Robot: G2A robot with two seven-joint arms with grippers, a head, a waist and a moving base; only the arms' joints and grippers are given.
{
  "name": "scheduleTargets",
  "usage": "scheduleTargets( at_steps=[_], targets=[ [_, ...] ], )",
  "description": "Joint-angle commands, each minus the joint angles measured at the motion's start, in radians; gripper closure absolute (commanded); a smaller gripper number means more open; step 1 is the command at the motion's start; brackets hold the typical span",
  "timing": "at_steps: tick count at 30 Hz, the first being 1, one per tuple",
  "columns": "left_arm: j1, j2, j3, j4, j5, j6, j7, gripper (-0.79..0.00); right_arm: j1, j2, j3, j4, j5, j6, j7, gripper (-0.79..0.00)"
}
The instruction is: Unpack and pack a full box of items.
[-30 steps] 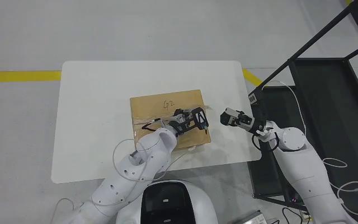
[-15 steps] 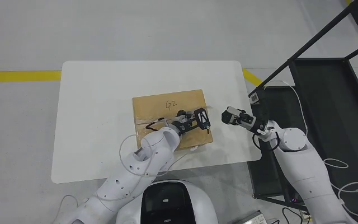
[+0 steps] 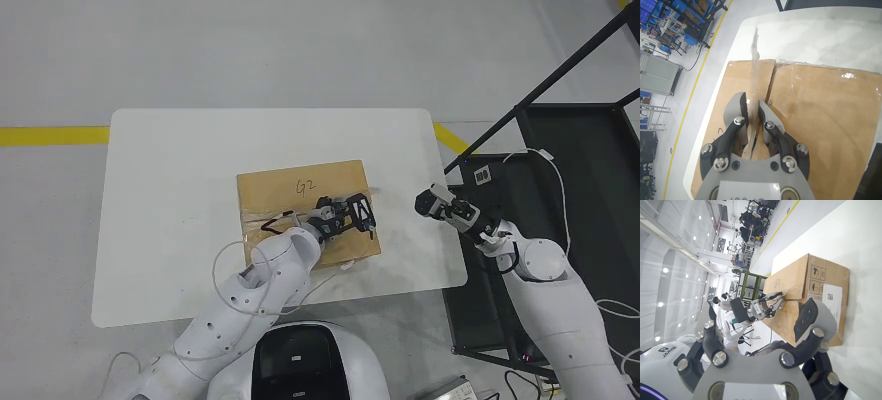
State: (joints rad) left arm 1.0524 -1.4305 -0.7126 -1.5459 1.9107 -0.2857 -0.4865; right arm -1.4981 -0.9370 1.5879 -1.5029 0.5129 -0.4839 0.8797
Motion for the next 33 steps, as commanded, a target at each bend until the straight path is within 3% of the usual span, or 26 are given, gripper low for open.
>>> scheduleTargets(
  at_steps=[1,9,16,20,26,33],
  targets=[
    [0.007,0.0,-0.006,-0.008,-0.009,-0.005,0.008,-0.785,0.003,-0.001,-0.004,-0.001,-0.003,0.003,0.0,-0.785],
    [0.045,0.002,-0.054,-0.051,-0.133,-0.064,0.064,-0.785,0.015,-0.004,-0.012,0.0,-0.011,0.008,0.005,-0.785],
    [0.089,0.015,-0.164,-0.13,-0.308,-0.096,0.127,-0.785,0.021,-0.007,-0.018,-0.001,-0.014,0.012,0.012,-0.785],
    [0.149,0.034,-0.237,-0.192,-0.363,-0.149,0.133,-0.785,0.036,-0.009,-0.034,0.002,-0.025,0.03,0.021,-0.785],
    [0.279,0.076,-0.394,-0.318,-0.511,-0.349,0.082,-0.785,0.068,-0.013,-0.068,0.006,-0.046,0.069,0.039,-0.785],
    [0.456,0.126,-0.647,-0.467,-0.64,-0.522,0.098,-0.785,0.105,-0.02,-0.135,-0.025,-0.052,0.14,0.084,-0.785]
  ],
)
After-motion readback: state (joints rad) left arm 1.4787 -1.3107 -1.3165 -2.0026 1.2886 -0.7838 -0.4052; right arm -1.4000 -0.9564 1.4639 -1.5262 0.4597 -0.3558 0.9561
